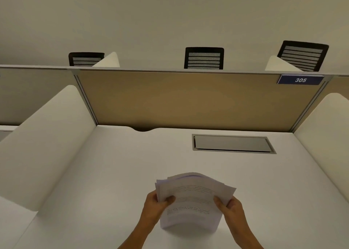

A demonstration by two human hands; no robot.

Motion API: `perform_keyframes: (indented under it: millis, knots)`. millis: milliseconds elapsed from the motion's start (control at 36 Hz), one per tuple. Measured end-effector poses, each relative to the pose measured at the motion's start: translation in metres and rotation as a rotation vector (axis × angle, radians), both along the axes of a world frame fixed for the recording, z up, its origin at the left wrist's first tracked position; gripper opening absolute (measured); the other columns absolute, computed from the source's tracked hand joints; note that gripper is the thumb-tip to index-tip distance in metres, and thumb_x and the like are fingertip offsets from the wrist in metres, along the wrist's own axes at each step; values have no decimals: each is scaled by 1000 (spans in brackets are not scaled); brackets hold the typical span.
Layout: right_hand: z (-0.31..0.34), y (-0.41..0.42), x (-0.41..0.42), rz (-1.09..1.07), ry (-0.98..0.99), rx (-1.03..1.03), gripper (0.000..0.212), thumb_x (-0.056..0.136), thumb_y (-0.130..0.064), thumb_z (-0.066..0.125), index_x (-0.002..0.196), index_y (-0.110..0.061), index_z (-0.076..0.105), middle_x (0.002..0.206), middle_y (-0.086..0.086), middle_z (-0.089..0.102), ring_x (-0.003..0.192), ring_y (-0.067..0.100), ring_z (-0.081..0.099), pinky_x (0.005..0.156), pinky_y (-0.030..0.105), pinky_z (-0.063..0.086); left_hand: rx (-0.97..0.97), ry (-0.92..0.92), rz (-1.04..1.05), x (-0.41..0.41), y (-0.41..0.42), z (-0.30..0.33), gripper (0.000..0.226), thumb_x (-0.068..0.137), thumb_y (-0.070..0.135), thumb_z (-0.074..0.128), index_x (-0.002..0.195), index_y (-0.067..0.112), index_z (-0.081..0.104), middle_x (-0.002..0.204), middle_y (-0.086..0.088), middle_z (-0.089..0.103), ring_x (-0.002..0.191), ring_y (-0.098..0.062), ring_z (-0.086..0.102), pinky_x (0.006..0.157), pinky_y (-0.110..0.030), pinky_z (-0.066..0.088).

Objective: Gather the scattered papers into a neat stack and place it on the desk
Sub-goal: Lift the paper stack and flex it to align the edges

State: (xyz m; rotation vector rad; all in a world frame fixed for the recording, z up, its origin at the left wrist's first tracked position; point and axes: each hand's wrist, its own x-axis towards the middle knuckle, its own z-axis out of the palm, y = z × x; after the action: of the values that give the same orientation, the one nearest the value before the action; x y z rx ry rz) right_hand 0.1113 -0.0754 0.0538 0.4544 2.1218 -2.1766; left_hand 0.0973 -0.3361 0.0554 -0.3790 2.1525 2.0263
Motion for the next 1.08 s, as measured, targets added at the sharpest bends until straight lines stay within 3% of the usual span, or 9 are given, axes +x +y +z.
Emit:
perform_keyframes:
  millis: [111,306,389,472,583,694,806,944,1083]
  knots:
    - [6,-4,-4,-26,28,-1,14,94,-13,66,105,-19,71,95,-3,79,88,20,72,63,21,57,-13,32,27,-1,3,3,33,68,34,79,101,29,73,94,4,79,88,-22,75,68,-30,63]
    - [0,-7,2,1,-11,-11,14,91,-14,70,105,-17,72,97,-1,80,89,18,75,66,23,59,-3,5,-4,5,7,-3,48,66,31,83,111,22,71,99,2,78,94,-18,73,74,-30,62]
    - [-8,-11,4,-3,-37,12,15,91,-13,70,106,-14,71,94,-1,80,92,25,73,72,29,57,-8,-8,18,10,8,-9,38,73,18,82,110,18,73,98,0,79,96,-23,72,80,-34,62]
    - [-4,-12,4,-38,-30,7,11,92,-14,68,103,-17,71,91,-5,80,88,21,73,66,23,56,-15,-12,53,12,9,-8,25,78,12,81,98,25,75,89,4,79,89,-21,73,73,-30,62]
    - [1,-11,6,-46,5,1,13,92,-13,68,103,-21,71,94,-5,79,78,8,73,59,16,57,-12,-16,89,15,10,-5,25,73,20,84,94,29,75,84,11,79,84,-14,73,60,-18,58]
    - [-2,-13,10,32,-9,7,24,90,-19,71,113,-23,66,100,-9,78,87,7,74,65,19,59,-15,-23,78,17,10,-7,37,73,18,85,107,22,71,98,2,77,93,-20,72,70,-27,62]
    - [12,-11,8,-2,85,0,40,85,-30,72,122,-37,59,108,-13,73,97,4,70,70,17,59,-1,39,142,13,8,1,28,76,22,83,100,27,70,90,6,78,87,-18,73,63,-24,61]
    - [22,-16,2,19,150,33,22,97,-27,60,117,-37,62,106,-11,72,97,7,69,71,19,58,25,82,98,7,12,14,38,60,45,86,95,36,73,89,7,78,80,-13,74,59,-23,60]
    - [25,-21,-1,69,156,92,27,97,-25,61,114,-47,60,103,-14,70,92,6,69,71,26,59,33,94,79,2,15,16,47,52,60,84,93,38,73,86,3,78,77,-16,76,58,-29,61]
